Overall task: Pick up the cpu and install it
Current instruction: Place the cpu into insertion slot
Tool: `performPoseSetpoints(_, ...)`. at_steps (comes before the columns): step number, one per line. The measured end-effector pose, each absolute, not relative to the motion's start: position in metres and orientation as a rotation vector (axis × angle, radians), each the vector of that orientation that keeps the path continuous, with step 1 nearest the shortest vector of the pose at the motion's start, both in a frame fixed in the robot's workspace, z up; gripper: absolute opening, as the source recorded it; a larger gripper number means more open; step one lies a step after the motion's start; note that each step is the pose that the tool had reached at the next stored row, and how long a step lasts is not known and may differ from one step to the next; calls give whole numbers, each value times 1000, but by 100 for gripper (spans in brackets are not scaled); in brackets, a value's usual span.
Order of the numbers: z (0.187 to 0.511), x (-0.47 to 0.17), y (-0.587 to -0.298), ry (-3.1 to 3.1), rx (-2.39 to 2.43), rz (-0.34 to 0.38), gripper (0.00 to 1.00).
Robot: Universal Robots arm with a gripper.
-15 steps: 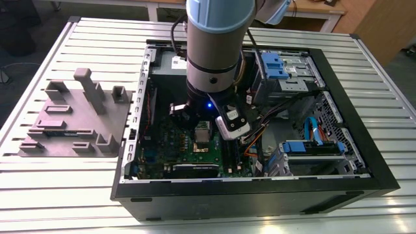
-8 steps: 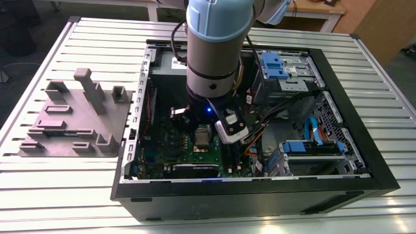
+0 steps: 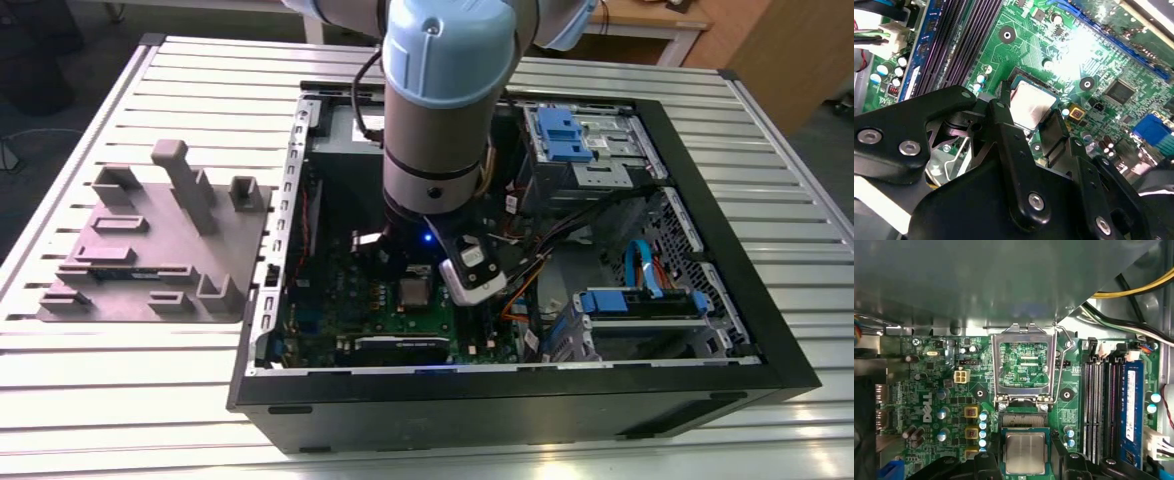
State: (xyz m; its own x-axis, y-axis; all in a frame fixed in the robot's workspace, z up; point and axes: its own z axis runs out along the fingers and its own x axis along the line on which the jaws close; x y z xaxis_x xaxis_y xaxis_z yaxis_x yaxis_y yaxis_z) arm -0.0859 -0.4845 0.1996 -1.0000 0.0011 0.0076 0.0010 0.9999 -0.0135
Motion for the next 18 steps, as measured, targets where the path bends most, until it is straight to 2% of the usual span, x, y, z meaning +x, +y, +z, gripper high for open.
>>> performPoseSetpoints(18,192,-87,-484,-3134,8,21,47)
